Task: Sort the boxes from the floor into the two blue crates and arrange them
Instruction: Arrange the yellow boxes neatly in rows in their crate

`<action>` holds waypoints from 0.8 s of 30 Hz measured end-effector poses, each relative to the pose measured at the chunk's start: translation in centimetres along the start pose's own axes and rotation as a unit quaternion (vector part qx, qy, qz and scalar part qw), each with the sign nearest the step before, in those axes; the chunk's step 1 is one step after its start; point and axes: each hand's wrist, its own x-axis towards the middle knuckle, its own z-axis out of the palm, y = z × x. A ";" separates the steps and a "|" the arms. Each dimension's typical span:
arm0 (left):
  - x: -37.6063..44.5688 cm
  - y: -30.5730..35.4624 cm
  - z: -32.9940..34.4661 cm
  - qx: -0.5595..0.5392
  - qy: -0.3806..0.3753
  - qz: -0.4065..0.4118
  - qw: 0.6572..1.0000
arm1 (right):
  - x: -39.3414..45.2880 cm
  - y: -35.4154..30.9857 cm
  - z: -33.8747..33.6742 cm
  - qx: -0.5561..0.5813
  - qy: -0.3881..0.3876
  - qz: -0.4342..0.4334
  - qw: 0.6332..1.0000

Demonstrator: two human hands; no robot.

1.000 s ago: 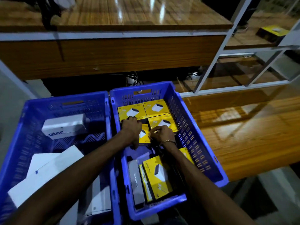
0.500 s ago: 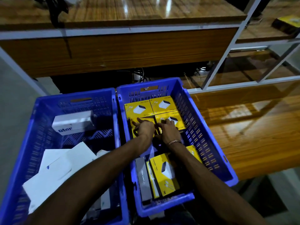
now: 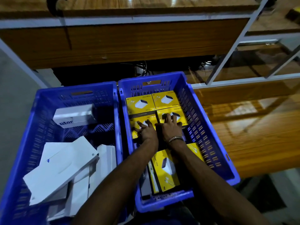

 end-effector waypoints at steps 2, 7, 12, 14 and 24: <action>-0.6 -0.2 -0.5 0.031 0.004 0.013 0.999 | -0.1 0.0 0.0 -0.011 0.003 -0.005 1.000; -3.0 -1.8 -4.5 0.098 0.062 0.149 0.982 | 0.1 2.1 -2.0 0.150 -0.094 -0.038 0.983; -6.2 -2.4 -4.2 -0.143 -0.011 0.263 0.954 | -3.5 7.2 -5.5 0.343 -0.054 0.008 0.938; -6.4 -3.0 -2.9 -0.123 -0.096 0.306 0.939 | -5.8 9.0 -6.2 0.335 -0.033 0.015 0.942; -7.1 -1.0 -1.9 0.056 -0.141 0.350 0.924 | -11.9 11.3 -4.8 0.256 -0.147 0.070 0.953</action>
